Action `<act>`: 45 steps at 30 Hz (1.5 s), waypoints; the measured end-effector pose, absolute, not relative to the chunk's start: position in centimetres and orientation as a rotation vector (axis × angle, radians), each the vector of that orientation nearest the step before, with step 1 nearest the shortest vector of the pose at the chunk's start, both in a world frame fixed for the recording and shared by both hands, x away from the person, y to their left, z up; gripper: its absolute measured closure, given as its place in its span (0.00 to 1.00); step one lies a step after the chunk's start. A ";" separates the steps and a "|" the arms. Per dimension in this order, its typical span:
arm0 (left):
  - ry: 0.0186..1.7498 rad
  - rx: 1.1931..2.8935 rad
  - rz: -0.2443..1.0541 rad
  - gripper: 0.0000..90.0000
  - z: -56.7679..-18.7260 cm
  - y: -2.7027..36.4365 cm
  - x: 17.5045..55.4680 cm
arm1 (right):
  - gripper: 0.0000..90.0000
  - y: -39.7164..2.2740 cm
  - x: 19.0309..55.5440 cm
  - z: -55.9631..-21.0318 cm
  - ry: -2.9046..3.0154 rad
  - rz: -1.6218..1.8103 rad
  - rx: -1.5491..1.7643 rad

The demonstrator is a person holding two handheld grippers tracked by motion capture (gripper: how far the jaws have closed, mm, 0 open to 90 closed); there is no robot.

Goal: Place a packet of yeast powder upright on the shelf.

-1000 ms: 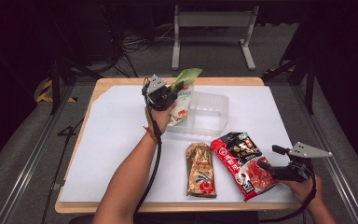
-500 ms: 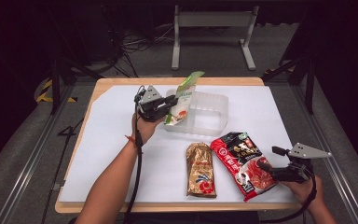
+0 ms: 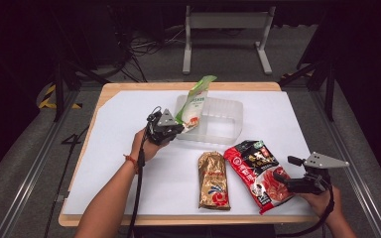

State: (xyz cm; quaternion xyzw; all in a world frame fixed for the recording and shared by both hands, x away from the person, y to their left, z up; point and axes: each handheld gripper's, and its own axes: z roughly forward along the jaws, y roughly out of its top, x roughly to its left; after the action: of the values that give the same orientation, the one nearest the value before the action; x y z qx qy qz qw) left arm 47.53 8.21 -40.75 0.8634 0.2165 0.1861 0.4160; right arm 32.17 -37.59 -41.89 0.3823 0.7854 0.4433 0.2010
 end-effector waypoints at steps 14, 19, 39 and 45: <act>0.567 2.212 0.461 1.00 -41.5 6.7 48.6 | 0.15 -37.5 32.0 -42.0 2.197 1.229 1.071; 0.490 2.099 0.405 0.93 -40.8 7.5 46.8 | 0.15 -37.7 31.9 -42.0 2.195 1.229 1.073; 0.444 2.109 0.127 0.40 -42.6 7.2 43.0 | 0.15 -37.5 32.6 -41.9 2.192 1.227 1.085; 0.443 2.111 0.059 0.34 -43.4 5.9 43.5 | 0.15 -37.3 32.7 -41.9 2.202 1.218 1.074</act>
State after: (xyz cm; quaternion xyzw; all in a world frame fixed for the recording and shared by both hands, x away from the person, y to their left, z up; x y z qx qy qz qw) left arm 43.53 5.94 -43.37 0.8623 0.1809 0.0241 0.4723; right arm 32.68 -37.28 -41.91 0.3844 0.7883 0.4361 0.2014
